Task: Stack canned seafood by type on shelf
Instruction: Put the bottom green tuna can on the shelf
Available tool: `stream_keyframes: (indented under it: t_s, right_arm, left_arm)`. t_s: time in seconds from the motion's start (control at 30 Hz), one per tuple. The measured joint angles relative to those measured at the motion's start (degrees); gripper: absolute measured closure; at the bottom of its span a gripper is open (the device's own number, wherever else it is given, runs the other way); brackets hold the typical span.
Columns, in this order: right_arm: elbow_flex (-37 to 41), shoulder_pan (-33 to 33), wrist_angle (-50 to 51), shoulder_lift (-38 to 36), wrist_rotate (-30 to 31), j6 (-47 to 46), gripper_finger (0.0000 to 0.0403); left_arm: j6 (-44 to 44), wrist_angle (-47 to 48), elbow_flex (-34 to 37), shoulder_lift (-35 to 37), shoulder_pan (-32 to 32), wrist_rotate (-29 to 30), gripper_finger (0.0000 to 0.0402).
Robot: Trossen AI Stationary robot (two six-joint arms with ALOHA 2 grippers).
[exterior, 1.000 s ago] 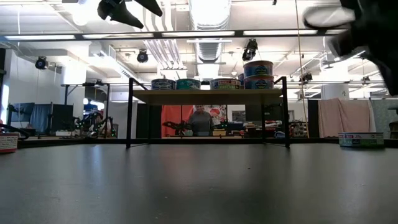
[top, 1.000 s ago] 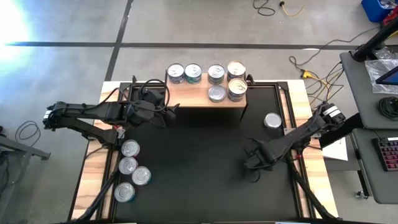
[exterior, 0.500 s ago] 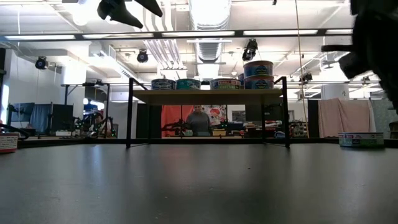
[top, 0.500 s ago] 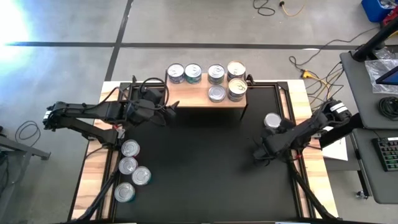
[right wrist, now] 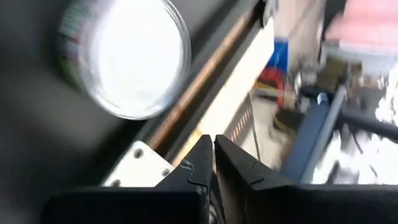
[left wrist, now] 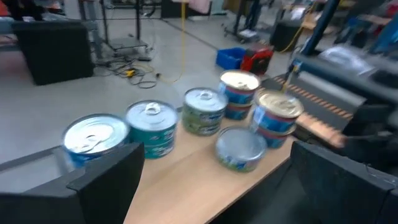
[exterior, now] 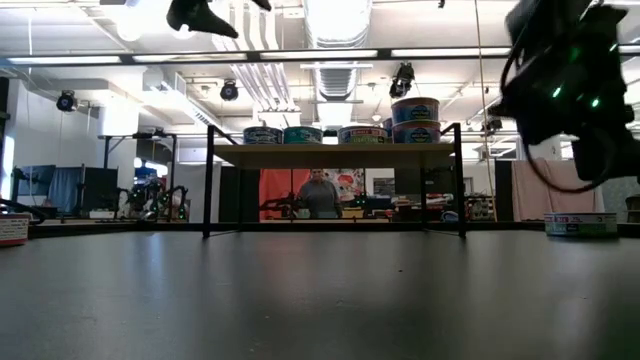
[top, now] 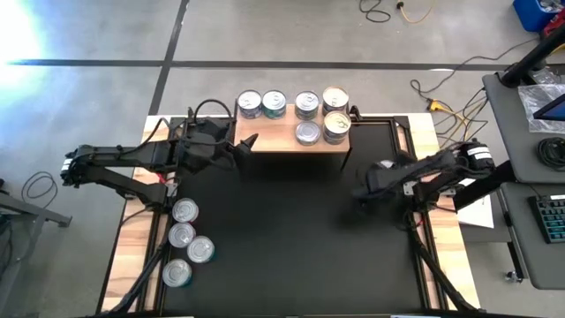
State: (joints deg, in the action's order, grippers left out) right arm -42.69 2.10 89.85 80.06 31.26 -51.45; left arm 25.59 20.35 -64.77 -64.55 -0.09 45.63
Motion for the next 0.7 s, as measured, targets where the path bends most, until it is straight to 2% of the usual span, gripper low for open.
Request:
stream_keyframes:
  t_s: [0.13,0.3,0.5,0.7]
  right_arm:
    - [0.93,-6.95,-3.56,1.2,0.2,3.44,0.039]
    - [0.87,-10.42,-6.9,1.45,-1.35,6.2,0.039]
    - [0.93,-12.0,-12.93,1.45,-1.48,6.53,0.039]
    - [1.0,-16.62,-17.81,1.89,-1.28,4.13,0.039]
  left_arm:
    - [-1.66,-5.35,0.0,0.0,0.89,-1.66,0.0013]
    - [-3.94,-8.78,-1.14,-0.06,0.86,-2.65,0.0013]
    - [-4.1,-8.23,-4.02,-1.68,-6.59,-4.33,0.0014]
    - [-5.47,-7.43,-6.5,-4.01,-11.76,-3.09,0.0014]
